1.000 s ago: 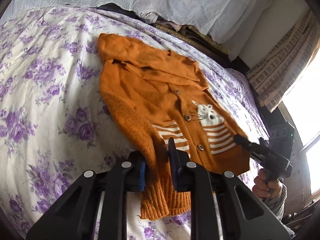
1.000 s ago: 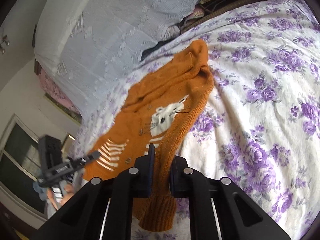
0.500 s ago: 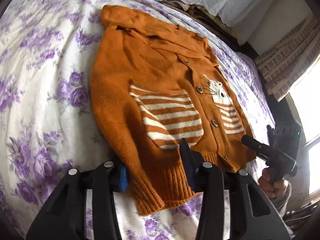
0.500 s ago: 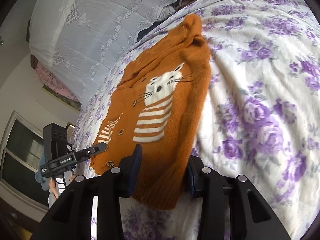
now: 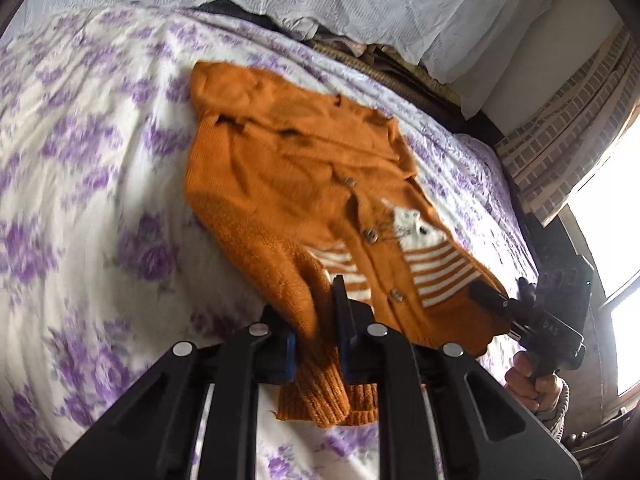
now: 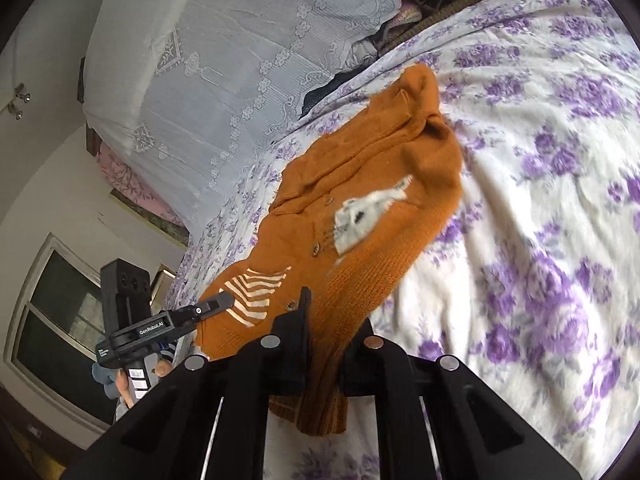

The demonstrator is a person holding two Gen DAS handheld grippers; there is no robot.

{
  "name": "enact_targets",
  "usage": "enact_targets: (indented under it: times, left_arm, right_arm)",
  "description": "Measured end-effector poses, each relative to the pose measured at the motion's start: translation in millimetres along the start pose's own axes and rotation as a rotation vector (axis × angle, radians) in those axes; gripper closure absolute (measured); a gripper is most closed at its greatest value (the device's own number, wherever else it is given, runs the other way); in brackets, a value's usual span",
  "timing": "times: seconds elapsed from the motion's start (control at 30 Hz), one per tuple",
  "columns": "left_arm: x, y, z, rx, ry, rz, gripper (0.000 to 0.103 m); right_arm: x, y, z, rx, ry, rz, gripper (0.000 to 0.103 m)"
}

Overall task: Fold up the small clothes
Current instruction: 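Lift the hem with both tools and fold it toward the collar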

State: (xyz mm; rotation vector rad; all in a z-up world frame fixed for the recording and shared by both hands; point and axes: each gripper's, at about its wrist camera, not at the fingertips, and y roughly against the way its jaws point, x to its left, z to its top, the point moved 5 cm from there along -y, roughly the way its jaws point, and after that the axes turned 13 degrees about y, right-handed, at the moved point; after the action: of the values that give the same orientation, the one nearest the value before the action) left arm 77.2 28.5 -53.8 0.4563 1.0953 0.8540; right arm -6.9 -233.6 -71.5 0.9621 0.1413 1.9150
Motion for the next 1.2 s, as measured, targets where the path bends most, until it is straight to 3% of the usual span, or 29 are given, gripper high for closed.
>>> enact_targets:
  times: [0.8, 1.2]
  left_arm:
    - [-12, -29, 84, -0.049, 0.013, 0.023, 0.089]
    - [-4, -51, 123, -0.053, 0.04, 0.045, 0.089]
  right_arm:
    - [-22, -50, 75, 0.022, -0.026, -0.047, 0.092]
    - [-35, -74, 113, -0.013, -0.043, -0.045, 0.092]
